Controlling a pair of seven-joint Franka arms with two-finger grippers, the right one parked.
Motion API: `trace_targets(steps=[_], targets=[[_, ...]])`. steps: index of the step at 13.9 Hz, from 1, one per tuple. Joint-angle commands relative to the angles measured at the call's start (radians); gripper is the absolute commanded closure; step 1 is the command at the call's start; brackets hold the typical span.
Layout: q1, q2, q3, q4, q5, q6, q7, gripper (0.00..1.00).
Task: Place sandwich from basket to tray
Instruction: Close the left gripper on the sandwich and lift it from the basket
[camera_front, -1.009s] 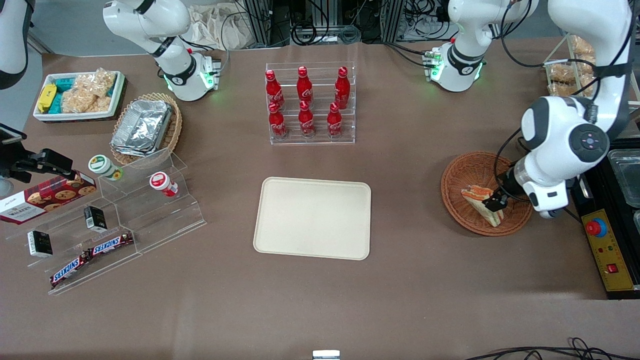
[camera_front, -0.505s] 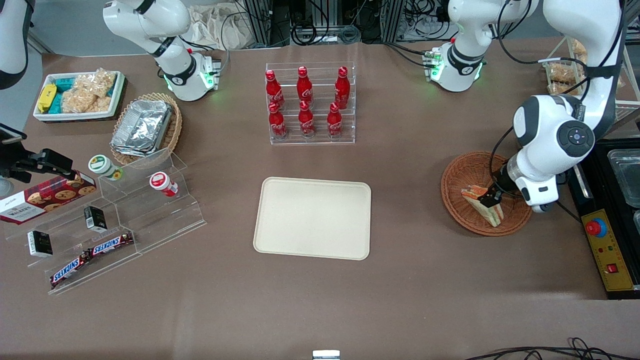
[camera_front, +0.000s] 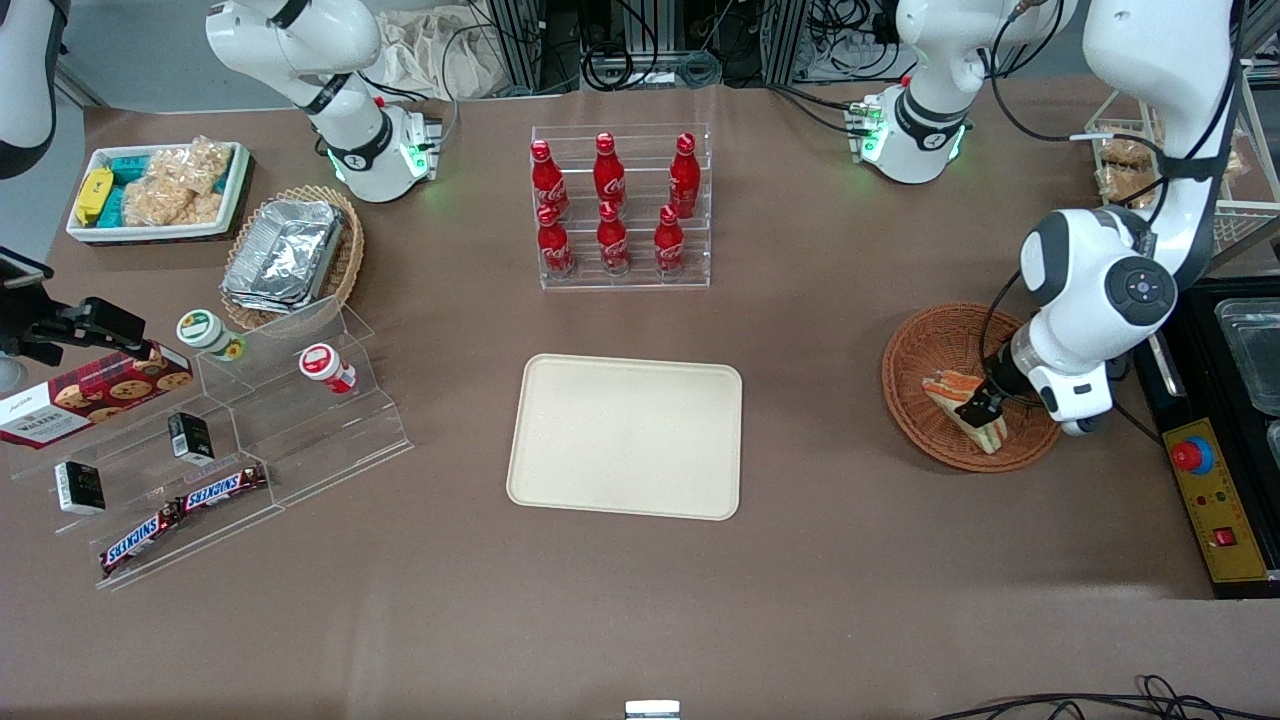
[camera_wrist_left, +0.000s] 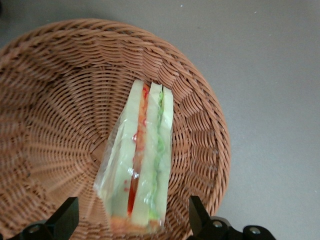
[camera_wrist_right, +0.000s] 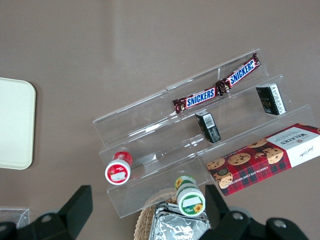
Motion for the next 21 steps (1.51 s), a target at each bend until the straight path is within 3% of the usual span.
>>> trace_targets(steps=[1,4,5,6,7,10,13,21], targets=[[0.01,0.025,-0.004,-0.004,0.01,0.042,0.003,0.01],[0.01,0.032,-0.003,-0.004,0.01,0.042,0.009,0.03],[0.01,0.031,-0.004,-0.004,0.01,0.042,0.011,0.23],[0.01,0.028,-0.003,-0.004,0.01,0.042,0.011,0.72],[0.01,0.025,-0.003,-0.004,0.01,0.039,0.01,1.0],[0.01,0.003,-0.003,0.004,0.009,0.019,-0.001,1.0],[0.01,-0.029,-0.003,0.063,0.009,-0.109,0.016,1.0],[-0.033,0.009,-0.02,0.514,0.006,-0.574,0.257,1.0]])
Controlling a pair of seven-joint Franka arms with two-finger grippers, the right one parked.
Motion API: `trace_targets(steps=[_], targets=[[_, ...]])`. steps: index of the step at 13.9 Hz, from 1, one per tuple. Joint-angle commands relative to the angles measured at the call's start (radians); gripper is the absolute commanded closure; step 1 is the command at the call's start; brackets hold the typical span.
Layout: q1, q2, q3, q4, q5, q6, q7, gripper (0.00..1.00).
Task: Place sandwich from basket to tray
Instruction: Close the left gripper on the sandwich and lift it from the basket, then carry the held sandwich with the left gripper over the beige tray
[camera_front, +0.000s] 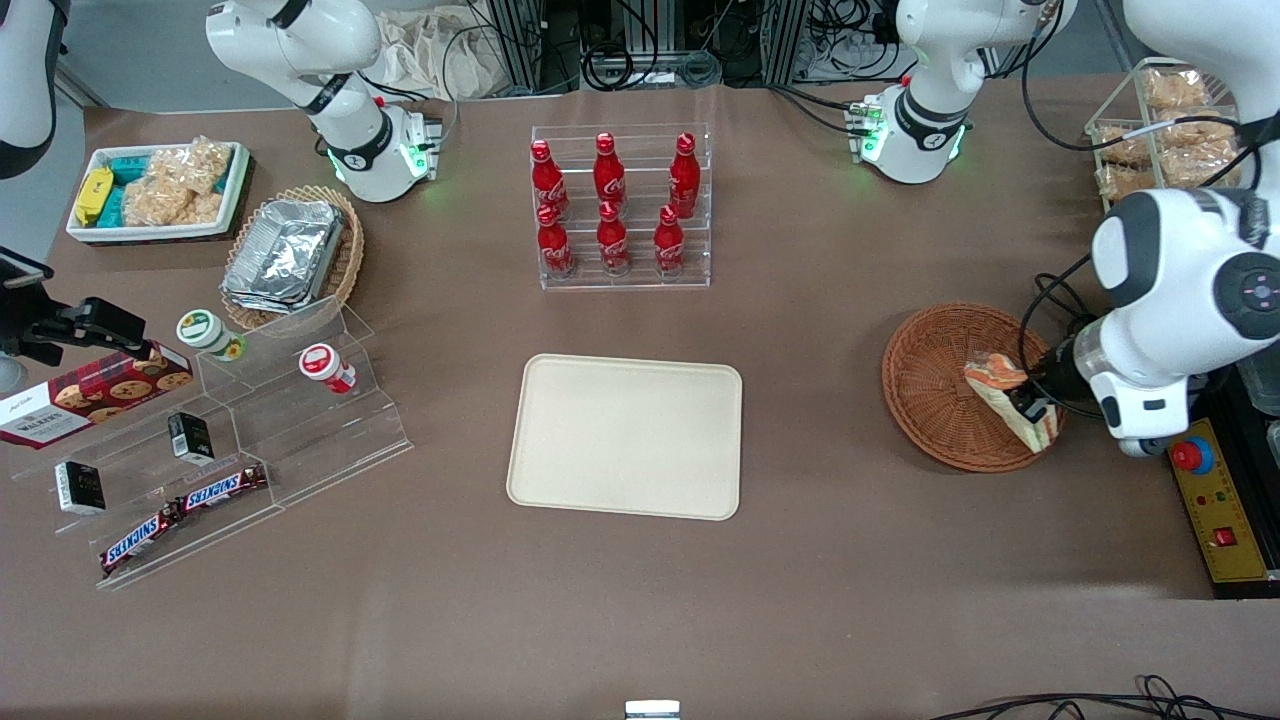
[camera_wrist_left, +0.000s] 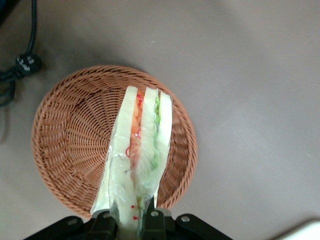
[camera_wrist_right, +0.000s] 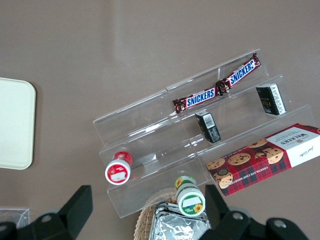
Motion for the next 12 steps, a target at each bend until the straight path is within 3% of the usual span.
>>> trace_targets(steps=[1,6,12], targets=[[-0.055,0.062,-0.011,0.173,0.004,-0.101,0.12,1.0],[-0.237,0.218,-0.018,0.341,0.002,-0.115,0.309,1.0],[-0.408,0.433,-0.018,0.463,-0.01,-0.092,0.266,1.0]])
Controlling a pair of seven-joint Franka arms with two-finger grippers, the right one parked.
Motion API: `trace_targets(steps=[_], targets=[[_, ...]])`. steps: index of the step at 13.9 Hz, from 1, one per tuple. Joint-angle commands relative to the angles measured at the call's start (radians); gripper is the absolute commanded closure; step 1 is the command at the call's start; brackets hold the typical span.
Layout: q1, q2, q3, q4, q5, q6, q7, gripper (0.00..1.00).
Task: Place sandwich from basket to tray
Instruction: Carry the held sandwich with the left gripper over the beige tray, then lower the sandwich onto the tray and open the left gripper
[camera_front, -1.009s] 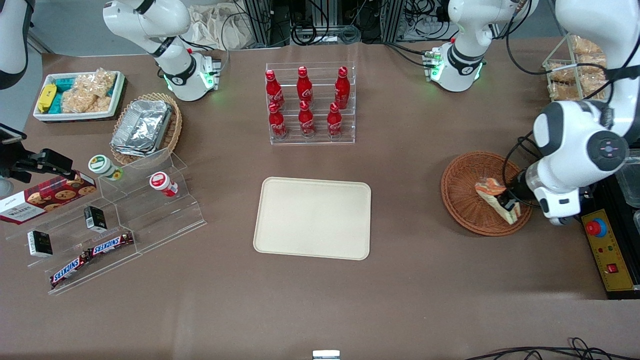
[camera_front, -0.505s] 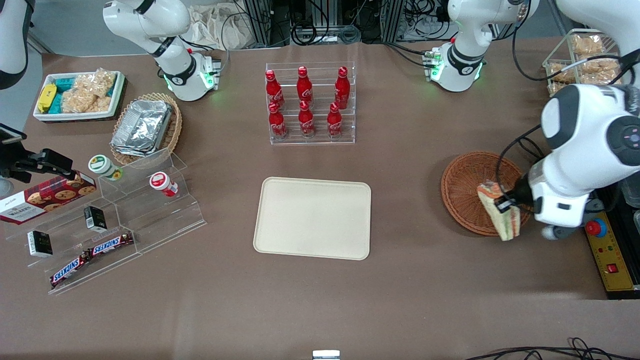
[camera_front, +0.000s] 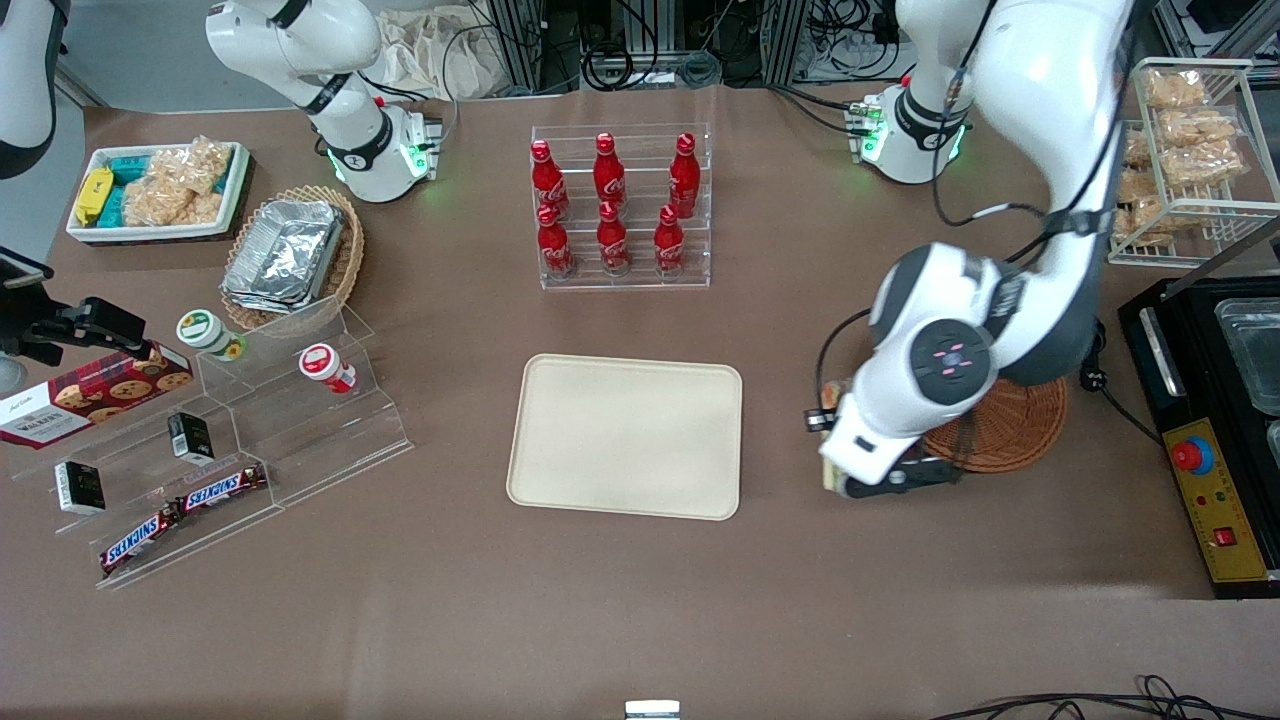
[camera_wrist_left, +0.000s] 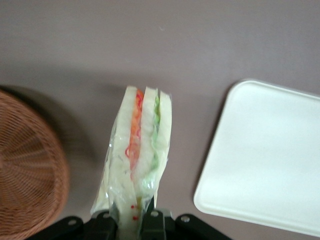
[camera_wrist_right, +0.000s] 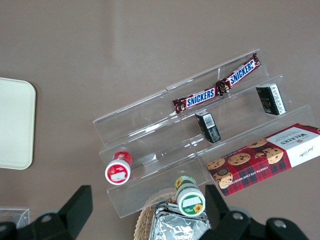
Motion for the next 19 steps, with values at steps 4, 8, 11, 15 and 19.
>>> trace_targets(steps=[4,8,11,15,19], targets=[[-0.114,0.167,0.015,0.097,-0.002,0.171,-0.15,1.0],[-0.168,0.238,0.016,0.144,0.002,0.229,-0.212,1.0],[-0.173,0.252,0.016,0.164,-0.001,0.219,-0.328,1.0],[-0.174,0.255,0.015,0.158,-0.004,0.211,-0.328,0.93],[-0.188,0.252,0.015,0.144,0.033,0.208,-0.248,0.01]])
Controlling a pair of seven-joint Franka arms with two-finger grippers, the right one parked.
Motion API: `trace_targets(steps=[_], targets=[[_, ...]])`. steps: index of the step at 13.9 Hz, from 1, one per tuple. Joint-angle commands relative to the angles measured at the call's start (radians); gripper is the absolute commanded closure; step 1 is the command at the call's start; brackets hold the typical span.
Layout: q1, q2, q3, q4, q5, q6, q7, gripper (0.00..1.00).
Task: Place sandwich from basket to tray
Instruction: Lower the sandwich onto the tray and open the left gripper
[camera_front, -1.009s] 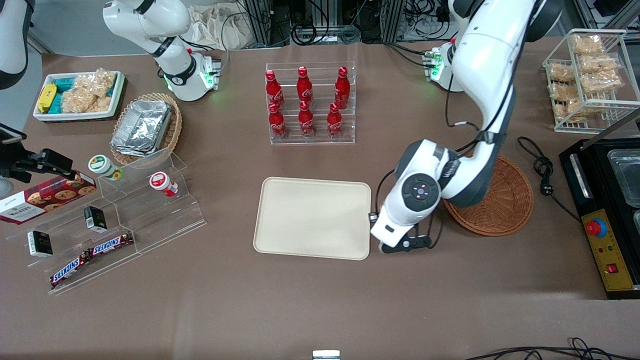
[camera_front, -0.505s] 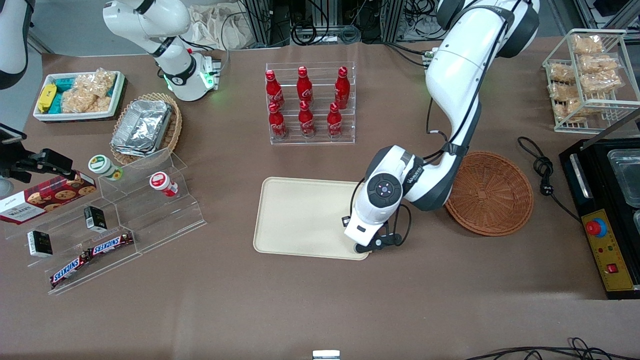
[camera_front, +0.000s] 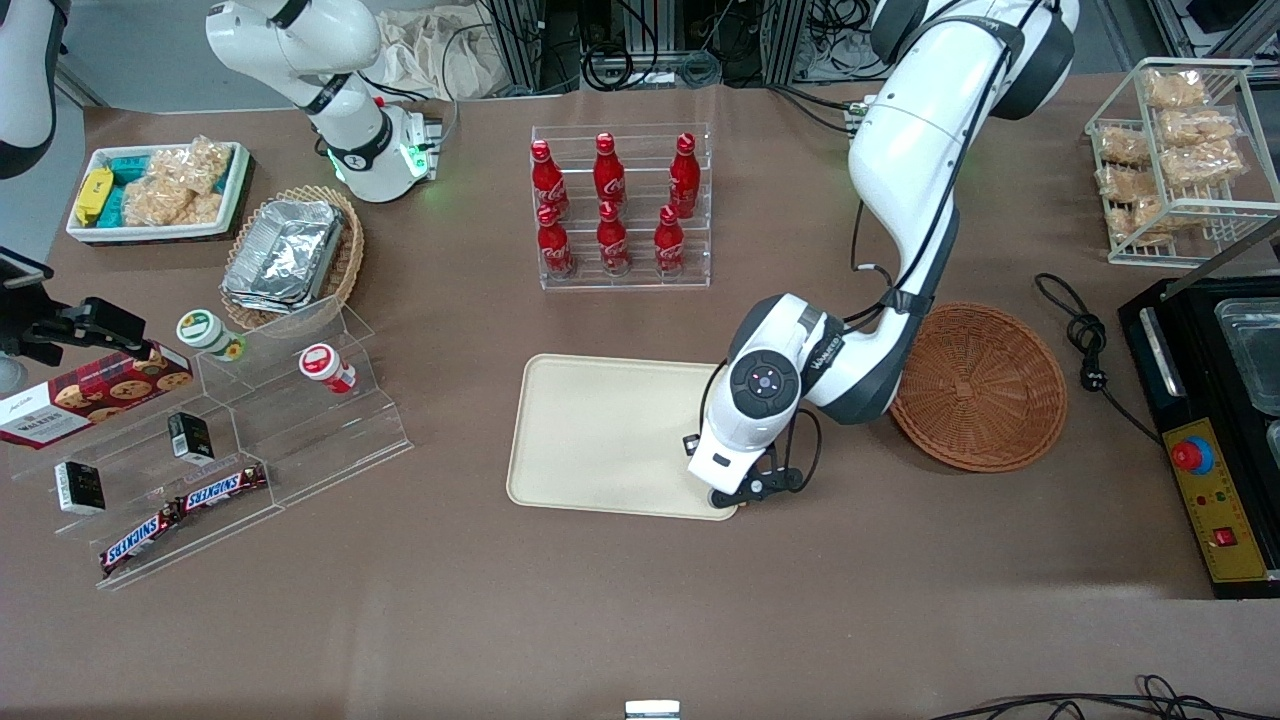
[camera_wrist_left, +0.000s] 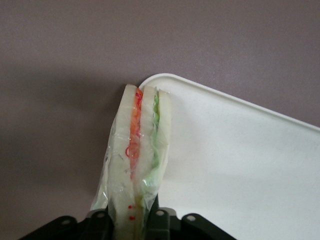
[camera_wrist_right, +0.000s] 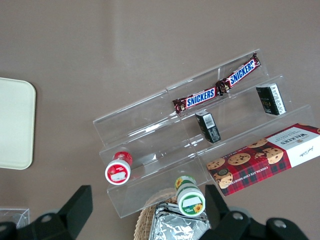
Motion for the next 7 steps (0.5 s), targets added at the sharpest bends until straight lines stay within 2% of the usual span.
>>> trace_targets(steps=[1,7], targets=[[-0.026,0.004,0.011,0.02,0.015,-0.022,-0.007,0.0],[-0.013,-0.022,0.015,0.035,0.013,-0.091,-0.009,0.0]])
